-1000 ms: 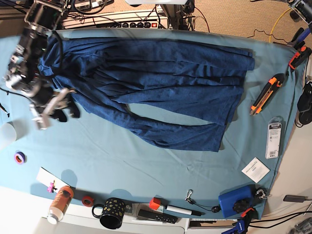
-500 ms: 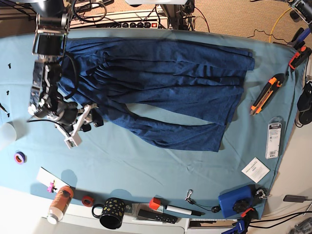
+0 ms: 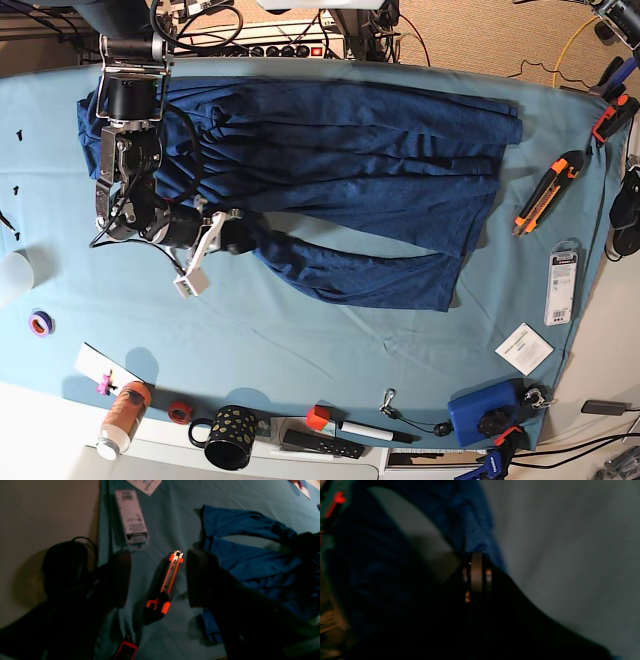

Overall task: Layout the t-shirt on the table in an organized manner, then fold the t-shirt properly
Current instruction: 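Lower the right gripper onto the shirt middle and pinch the fabric, then drag the pinched fabric across the shirt toward the left gripper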

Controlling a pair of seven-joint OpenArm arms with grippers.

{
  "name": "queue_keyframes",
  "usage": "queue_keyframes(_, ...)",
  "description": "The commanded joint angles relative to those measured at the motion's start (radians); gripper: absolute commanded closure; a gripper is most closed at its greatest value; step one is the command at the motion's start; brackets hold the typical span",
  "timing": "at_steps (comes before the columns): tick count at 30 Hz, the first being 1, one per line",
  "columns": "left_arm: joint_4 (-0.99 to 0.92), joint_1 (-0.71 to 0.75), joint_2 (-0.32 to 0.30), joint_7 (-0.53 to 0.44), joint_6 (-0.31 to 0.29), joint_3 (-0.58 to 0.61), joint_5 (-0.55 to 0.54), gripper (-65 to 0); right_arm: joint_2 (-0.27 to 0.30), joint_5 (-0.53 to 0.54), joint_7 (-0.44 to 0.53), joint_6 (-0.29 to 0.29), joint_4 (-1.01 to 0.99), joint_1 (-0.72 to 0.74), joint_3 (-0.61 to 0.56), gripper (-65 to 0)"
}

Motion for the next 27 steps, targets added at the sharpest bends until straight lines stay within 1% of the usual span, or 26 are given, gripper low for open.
queue_keyframes(1, 0.015, -0.005, -0.027, -0.019, -0.004, -0.007, -0.026, -34.3, 0.008, 0.061, -0.015, 0.008, 0.037, 0.025, 0.003, 0.0)
queue_keyframes(4, 0.015, -0.005, -0.027, -0.019, -0.004, -0.007, -0.026, -34.3, 0.008, 0.179, -0.119, 0.008, 0.109, 0.014, 0.003, 0.0)
queue_keyframes(7, 0.014, -0.005, -0.027, -0.019, -0.004, -0.007, -0.026, -34.3, 0.008, 0.276, -0.175, 0.008, 0.224, -0.019, 0.003, 0.0)
queue_keyframes(12, 0.014, -0.005, -0.027, -0.019, -0.004, -0.007, -0.026, -34.3, 0.008, 0.382, -0.180, 0.008, 0.451, -0.125, 0.003, 0.0)
queue_keyframes(15, 0.014, -0.005, -0.027, -0.020, -0.004, -0.007, -0.026, -34.3, 0.008, 0.415, -0.180, 0.008, 0.581, -0.211, 0.003, 0.0)
queue_keyframes(20, 0.014, -0.005, -0.027, -0.020, -0.004, -0.007, -0.026, -34.3, 0.008, 0.425, -0.180, 0.008, 0.753, -0.355, 0.003, 0.0)
queue_keyframes(23, 0.014, -0.005, -0.027, -0.020, -0.004, -0.007, -0.026, -34.3, 0.008, 0.425, -0.180, 0.008, 0.811, -0.424, 0.003, 0.0)
queue_keyframes(27, 0.014, -0.005, -0.027, -0.020, -0.004, -0.007, -0.025, -34.3, 0.008, 0.420, -0.180, 0.008, 0.822, -0.482, 0.003, 0.0)
